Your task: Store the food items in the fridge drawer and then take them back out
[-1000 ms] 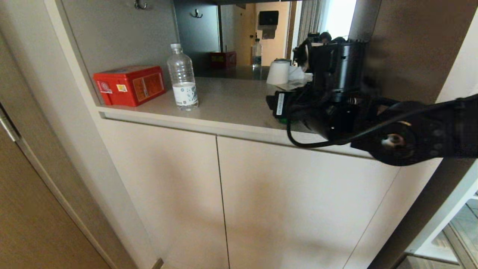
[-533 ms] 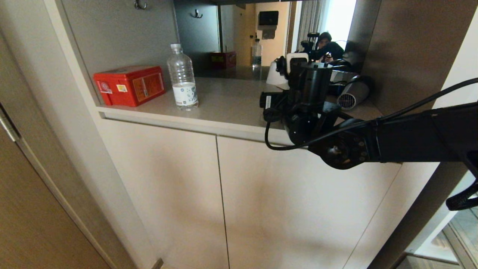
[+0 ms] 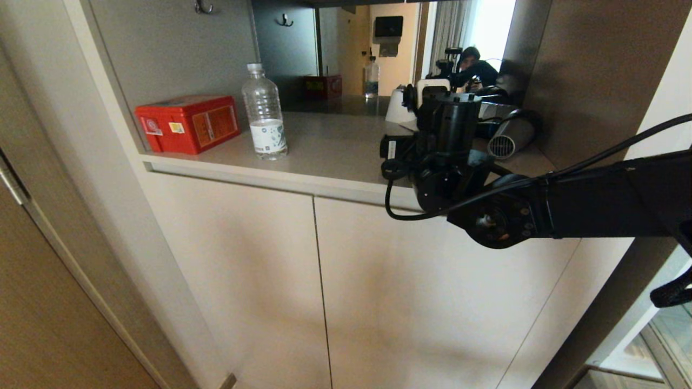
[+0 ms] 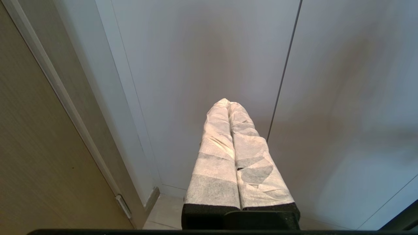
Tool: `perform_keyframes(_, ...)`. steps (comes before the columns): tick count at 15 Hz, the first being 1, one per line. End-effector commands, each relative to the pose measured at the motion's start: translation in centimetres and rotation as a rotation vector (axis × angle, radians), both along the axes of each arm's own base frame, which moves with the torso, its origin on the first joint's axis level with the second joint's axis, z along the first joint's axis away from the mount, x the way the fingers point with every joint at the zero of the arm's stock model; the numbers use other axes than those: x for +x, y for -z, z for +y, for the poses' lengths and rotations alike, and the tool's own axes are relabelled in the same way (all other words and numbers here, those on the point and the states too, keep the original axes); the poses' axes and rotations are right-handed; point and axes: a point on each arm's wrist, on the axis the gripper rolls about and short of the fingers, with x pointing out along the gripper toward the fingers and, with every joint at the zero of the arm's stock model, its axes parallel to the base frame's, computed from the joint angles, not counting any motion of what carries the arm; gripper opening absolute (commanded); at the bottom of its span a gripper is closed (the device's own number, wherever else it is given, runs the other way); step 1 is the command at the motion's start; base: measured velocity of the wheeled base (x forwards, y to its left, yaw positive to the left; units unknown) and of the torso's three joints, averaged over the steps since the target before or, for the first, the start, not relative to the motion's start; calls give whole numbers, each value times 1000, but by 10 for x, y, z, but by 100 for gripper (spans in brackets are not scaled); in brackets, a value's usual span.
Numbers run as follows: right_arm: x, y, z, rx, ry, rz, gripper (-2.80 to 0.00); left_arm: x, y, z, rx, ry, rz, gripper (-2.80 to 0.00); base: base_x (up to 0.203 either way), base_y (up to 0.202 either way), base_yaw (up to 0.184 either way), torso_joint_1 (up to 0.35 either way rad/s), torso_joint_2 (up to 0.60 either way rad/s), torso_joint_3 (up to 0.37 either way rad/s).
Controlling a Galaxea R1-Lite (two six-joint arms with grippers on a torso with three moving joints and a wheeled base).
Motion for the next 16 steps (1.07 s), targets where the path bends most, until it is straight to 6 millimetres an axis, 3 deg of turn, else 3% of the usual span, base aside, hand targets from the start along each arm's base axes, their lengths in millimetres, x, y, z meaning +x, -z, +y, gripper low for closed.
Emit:
perform_keyframes(1,-7,-5,-5,1,3,0,0,0,0,0,0,-1,-1,-280,0,0,0,0,0,0)
perform_keyframes(16,-13,6,-14,-27,37,46,0,0,0,0,0,-1,-1,-280,0,0,0,0,0,0)
